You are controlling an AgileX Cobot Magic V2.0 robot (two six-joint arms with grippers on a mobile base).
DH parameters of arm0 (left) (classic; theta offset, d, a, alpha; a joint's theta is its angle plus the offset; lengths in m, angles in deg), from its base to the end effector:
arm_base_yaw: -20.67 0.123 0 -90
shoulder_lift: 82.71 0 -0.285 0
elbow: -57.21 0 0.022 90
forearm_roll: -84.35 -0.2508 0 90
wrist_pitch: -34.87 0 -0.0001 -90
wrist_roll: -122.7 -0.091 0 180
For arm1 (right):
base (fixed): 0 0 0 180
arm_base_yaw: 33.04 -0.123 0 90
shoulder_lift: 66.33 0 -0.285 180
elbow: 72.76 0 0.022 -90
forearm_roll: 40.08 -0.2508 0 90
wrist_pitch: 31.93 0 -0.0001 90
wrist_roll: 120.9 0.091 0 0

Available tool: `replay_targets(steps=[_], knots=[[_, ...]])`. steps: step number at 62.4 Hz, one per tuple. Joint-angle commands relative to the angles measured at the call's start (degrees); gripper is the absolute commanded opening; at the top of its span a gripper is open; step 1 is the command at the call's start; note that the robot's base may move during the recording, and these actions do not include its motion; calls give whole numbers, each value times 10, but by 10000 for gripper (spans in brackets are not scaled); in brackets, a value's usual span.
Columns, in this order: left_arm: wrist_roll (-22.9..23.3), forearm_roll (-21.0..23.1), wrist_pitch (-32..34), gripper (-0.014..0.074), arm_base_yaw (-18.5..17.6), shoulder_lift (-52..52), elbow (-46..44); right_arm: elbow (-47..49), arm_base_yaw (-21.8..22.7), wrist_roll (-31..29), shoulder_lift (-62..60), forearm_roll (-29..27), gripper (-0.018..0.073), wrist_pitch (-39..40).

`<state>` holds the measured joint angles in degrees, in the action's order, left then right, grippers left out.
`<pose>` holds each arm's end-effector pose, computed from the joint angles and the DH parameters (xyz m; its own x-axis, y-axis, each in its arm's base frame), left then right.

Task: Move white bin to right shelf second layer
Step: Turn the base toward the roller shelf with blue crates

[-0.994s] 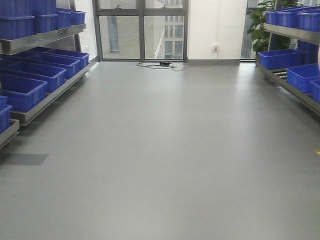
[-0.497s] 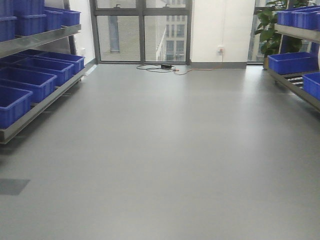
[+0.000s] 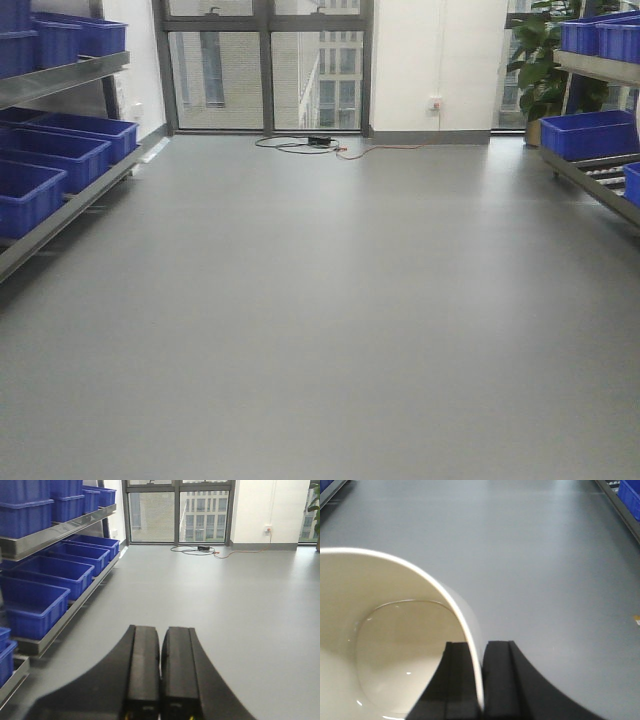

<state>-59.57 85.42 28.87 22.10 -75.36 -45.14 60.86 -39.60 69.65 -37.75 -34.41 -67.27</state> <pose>0.0562 0.0012 0.2015 -0.0179 0.0206 -0.9996 -0.0226 0.9995 0.0210 0.0716 0.0030 0.3143 -0.3469 0.0637 -0.9357 -0.0251 0.9967 0.0772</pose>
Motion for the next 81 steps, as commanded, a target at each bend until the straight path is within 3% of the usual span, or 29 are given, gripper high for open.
replay_targets(steps=[1,81], knots=[[3,4,48,85,0,-12,17,17,2,0,4,4,55,57],[3,4,48,85,0,-12,17,17,2,0,4,4,55,57]])
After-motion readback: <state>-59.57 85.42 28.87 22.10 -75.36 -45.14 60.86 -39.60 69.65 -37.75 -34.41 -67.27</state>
